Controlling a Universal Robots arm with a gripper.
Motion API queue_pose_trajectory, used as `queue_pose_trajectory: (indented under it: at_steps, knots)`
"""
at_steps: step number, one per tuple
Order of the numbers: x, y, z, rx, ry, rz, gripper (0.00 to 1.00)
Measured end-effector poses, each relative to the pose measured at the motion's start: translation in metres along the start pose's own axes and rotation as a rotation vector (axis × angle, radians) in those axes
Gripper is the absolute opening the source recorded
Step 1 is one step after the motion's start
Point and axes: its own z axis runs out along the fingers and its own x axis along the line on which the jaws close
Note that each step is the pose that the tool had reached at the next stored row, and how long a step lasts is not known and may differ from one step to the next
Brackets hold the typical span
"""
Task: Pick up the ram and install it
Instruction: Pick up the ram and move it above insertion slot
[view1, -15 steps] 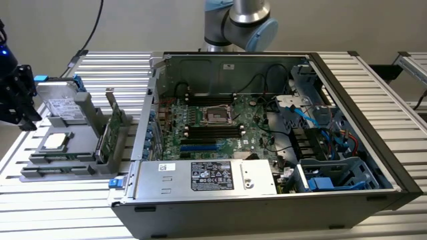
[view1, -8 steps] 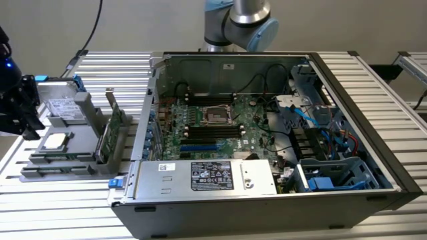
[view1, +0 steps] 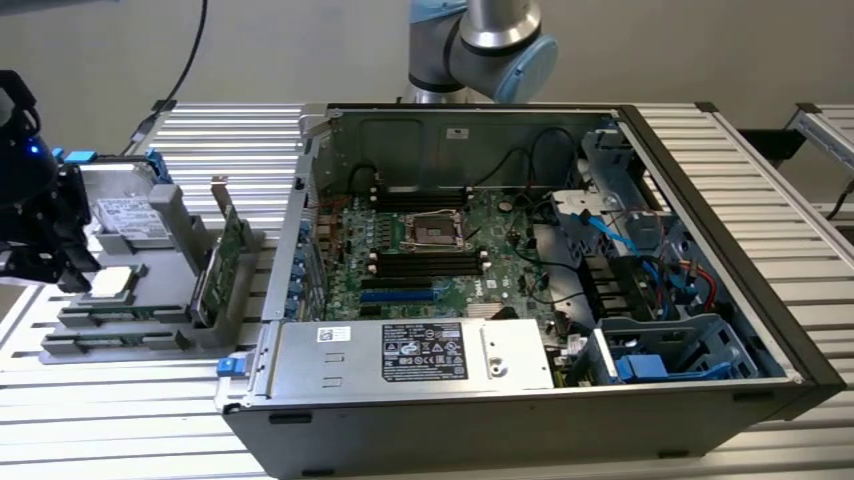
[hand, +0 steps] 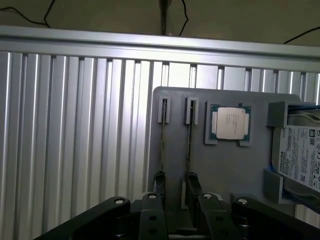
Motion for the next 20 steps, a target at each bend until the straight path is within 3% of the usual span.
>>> queue_pose_trajectory:
  at_steps: [12, 20]
  knots:
    - [0.004, -0.0009, 0.0210, 0.0000, 0.0000, 0.000, 0.31]
    - [0.004, -0.0009, 0.0217, 0.0001, -0.0002, 0.000, 0.31]
